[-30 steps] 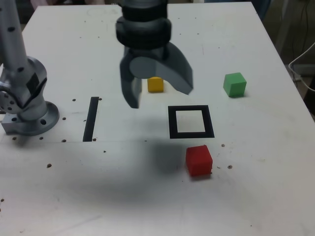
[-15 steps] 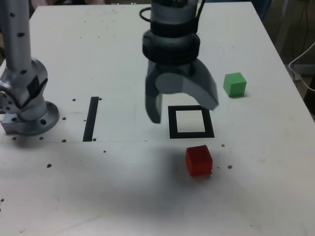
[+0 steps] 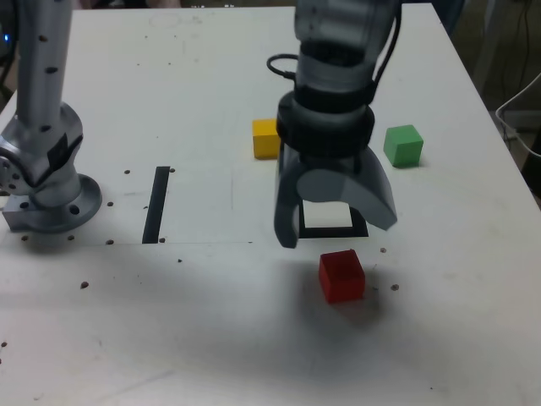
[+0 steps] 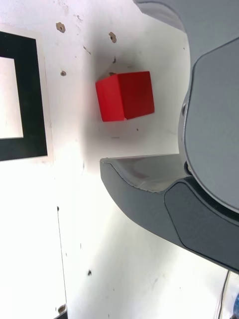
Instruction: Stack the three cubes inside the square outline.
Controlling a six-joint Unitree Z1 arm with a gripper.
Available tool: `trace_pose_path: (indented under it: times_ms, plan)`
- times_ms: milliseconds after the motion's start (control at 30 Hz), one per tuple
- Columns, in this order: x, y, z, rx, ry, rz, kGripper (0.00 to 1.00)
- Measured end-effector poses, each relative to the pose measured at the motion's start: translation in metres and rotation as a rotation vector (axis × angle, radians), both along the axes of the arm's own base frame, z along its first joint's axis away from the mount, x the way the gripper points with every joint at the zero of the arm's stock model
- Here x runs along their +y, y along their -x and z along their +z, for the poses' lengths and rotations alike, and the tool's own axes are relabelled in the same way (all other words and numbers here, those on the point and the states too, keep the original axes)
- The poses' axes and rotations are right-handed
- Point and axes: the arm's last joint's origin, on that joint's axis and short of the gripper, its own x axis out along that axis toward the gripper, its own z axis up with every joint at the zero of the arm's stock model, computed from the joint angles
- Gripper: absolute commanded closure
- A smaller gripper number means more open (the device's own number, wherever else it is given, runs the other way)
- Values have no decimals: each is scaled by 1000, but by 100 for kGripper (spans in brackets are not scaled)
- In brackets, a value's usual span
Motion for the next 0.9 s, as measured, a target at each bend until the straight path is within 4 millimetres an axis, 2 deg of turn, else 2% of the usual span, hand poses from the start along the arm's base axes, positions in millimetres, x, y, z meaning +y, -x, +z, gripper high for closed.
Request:
trace_pose_path:
  times_ms: [167, 467, 900]
  plan:
    - [-8, -12, -13, -5, -1, -3, 6]
    - [-21, -20, -33, 15, -13, -5, 6]
    - [-22, -22, -41, 40, -3, 7, 20]
